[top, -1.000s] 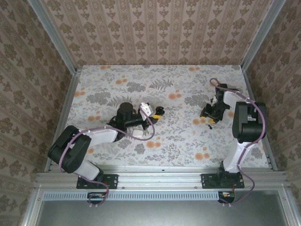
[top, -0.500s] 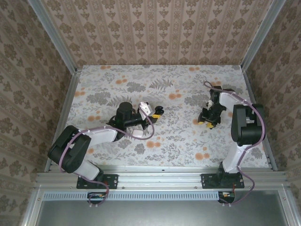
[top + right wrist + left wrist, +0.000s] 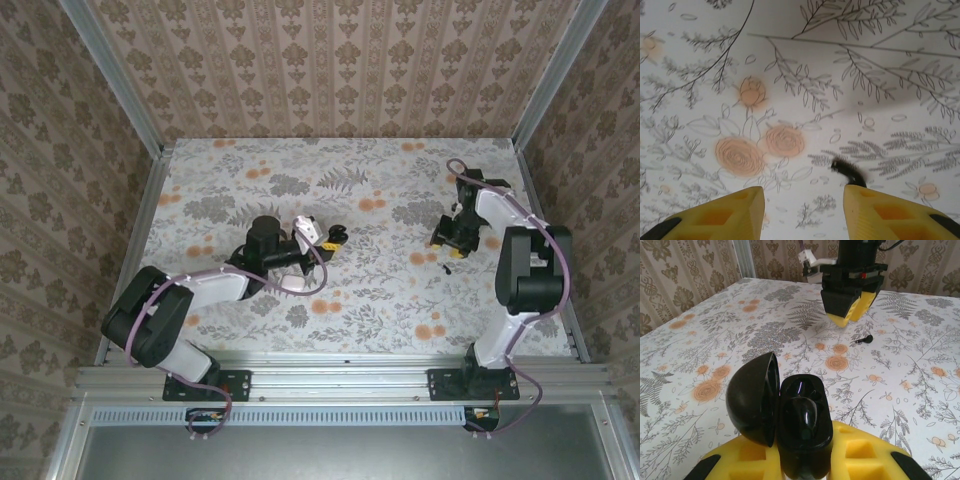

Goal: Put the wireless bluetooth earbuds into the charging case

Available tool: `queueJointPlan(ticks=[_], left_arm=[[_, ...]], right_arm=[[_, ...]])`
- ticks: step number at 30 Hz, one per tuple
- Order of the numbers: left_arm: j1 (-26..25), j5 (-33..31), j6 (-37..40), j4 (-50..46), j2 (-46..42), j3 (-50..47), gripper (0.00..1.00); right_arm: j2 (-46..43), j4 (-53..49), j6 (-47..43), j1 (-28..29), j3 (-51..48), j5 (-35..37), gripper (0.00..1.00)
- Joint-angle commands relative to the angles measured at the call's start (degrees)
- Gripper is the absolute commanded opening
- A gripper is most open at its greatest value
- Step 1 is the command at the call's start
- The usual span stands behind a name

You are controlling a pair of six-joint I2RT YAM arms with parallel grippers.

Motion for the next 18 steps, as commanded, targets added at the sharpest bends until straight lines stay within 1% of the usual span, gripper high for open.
queueJointPlan(ticks=[1,5,18], left_arm=[[1.03,1.65,-0.33,0.00,0.80,2.39,0.07],[1.79,3.69,-0.27,-0.08,1.33,2.81,0.07],[2.20,4.37,-1.34,0.58,1.95,2.81,0.07]], right_arm=[[2.75,-2.42,0.36,-0.01,1.96,2.78,0.45],[3.64,-2.54,0.24,0.08,1.96,2.29,0.43],[4.84,-0.79,-0.30,0.30,-1.20,1.58,0.40]])
